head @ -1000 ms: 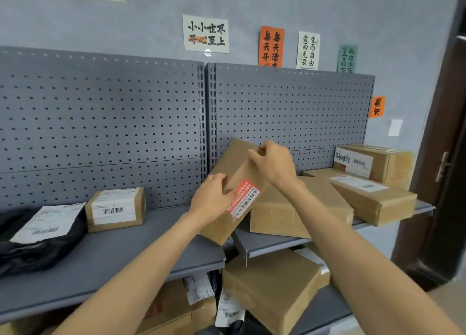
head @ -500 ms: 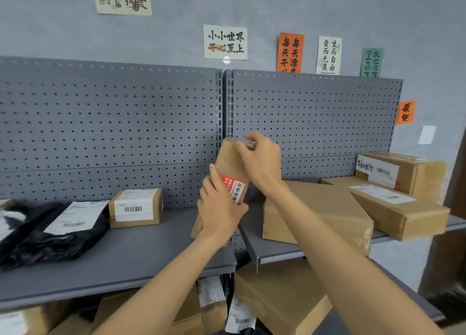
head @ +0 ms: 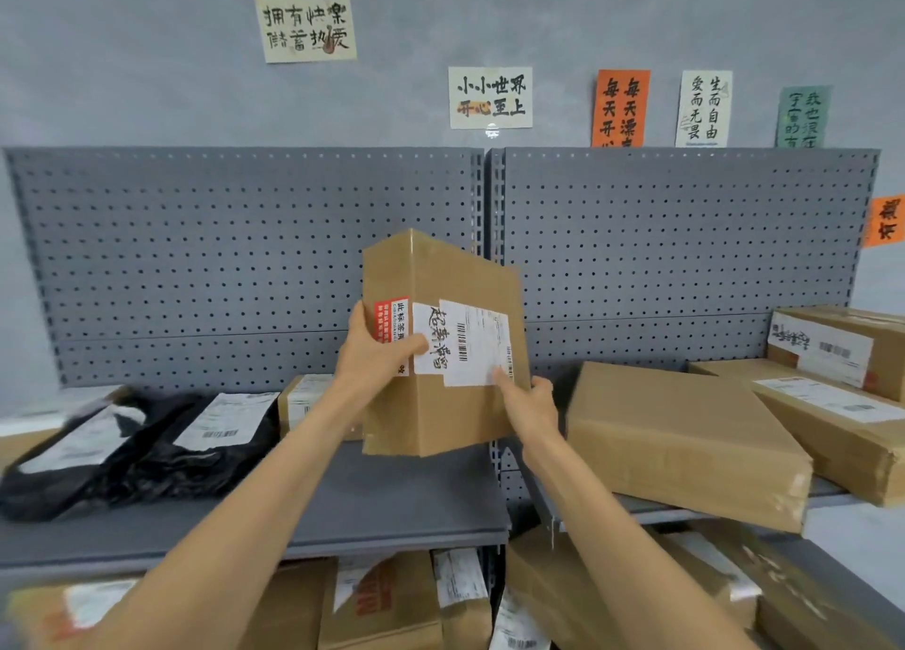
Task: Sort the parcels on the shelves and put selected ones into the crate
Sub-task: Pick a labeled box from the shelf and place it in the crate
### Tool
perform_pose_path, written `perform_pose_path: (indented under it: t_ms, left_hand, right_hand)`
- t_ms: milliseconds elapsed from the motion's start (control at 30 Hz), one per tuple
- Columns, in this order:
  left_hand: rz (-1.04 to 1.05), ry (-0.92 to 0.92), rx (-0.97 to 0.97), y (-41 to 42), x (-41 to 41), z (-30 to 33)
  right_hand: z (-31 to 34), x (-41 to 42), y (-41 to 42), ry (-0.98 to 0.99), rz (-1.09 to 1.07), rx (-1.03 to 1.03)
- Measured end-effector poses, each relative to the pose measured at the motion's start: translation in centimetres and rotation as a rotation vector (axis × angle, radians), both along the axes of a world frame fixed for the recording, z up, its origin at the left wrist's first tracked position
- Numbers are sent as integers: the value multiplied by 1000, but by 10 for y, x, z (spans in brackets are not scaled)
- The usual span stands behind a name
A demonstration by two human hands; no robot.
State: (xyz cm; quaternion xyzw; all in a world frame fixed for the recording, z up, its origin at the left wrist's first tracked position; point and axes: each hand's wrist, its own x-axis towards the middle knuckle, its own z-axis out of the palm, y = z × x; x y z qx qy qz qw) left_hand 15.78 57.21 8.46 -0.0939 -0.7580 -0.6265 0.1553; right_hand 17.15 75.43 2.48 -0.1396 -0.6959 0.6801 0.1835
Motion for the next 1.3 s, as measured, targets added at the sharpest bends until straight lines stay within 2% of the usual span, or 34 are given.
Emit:
perform_pose_path:
  t_ms: [100,233,367,467,567,700,900,1067,1300]
  left_hand:
    - [6,-40,49,-16,-2,-3]
    - [36,-58,222,-27,-2,-8]
    - [41,-54,444,-22,4,-13]
    - [6,-78,642,-13,8,-21]
    - [-38,-89,728,-4,10,-33]
    - [-95,-117,637,-11,7,-37]
    - [-4,-92,474,-69,2,-23]
    - [-247,-166,217,-92,4,-18]
    - [-212,-102,391,-92,2,-34]
  right_hand:
    - [-7,-8,-14,-58,37,50]
    - [-10,-15,-30,17,-105,88]
    - [-7,-13,-45,159,-188,-173]
    - [-2,-8,-58,172,0,-506]
    - [-3,-9,-61,192,127,-625]
    - [-4,-14,-46,190,165,-601]
    - [6,-22,-1,216,256,-423]
    - [17,-28,16,252,379,-263]
    - [27,-31,20,286,527,-149]
